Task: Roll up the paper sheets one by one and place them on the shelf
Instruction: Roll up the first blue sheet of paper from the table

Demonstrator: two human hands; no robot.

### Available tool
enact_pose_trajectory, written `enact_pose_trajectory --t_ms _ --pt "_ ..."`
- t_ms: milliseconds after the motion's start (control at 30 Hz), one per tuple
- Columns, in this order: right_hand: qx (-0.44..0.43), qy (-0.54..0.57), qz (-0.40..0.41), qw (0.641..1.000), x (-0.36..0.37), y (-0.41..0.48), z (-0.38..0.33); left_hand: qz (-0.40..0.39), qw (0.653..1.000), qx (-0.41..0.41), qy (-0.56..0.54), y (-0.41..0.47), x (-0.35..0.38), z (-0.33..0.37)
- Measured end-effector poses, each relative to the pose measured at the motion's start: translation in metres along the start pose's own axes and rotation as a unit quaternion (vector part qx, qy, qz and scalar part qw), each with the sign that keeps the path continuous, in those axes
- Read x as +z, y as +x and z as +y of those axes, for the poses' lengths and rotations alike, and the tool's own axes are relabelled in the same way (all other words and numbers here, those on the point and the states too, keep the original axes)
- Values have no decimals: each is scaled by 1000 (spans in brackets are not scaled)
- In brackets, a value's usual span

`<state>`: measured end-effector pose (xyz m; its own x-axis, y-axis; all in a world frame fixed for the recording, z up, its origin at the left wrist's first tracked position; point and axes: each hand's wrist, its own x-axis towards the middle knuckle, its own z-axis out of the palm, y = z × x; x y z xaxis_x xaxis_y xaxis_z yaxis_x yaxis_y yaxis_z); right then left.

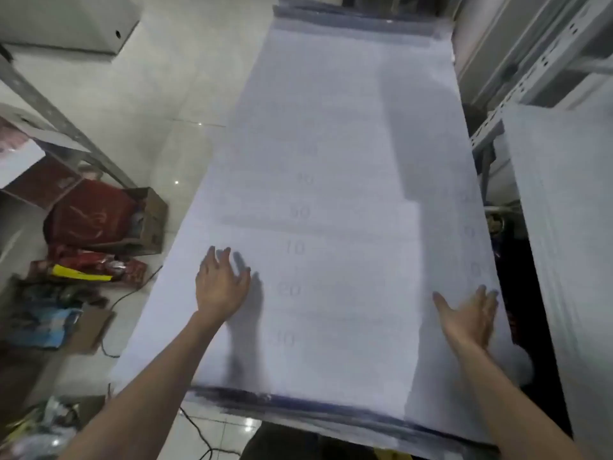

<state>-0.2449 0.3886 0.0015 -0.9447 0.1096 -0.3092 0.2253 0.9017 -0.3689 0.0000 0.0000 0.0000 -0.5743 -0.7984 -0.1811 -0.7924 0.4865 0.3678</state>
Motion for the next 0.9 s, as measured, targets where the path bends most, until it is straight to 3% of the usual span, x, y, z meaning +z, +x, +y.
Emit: enact_pose_trajectory --t_ms 67,167,300,433,567,800,900 --pt "41 22 12 999 3 13 -3 15 999 -43 23 14 8 -7" --pt "71 27 -3 997 17 19 -5 -39 992 -122 9 22 20 -11" --pt "109 1 45 993 29 4 -15 8 994 -111 -19 24 19 -12" --pt "62 -39 88 993 29 -6 -14 65 991 -119 -21 29 7 -24" --pt "44 -40 -1 998 34 -8 -19 21 989 -142 -29 31 8 -34" --pt "21 -40 16 999 25 -19 -23 61 989 -133 1 34 11 -47" --pt "46 -12 -15 999 26 -14 -22 16 990 -140 -26 35 17 -48"
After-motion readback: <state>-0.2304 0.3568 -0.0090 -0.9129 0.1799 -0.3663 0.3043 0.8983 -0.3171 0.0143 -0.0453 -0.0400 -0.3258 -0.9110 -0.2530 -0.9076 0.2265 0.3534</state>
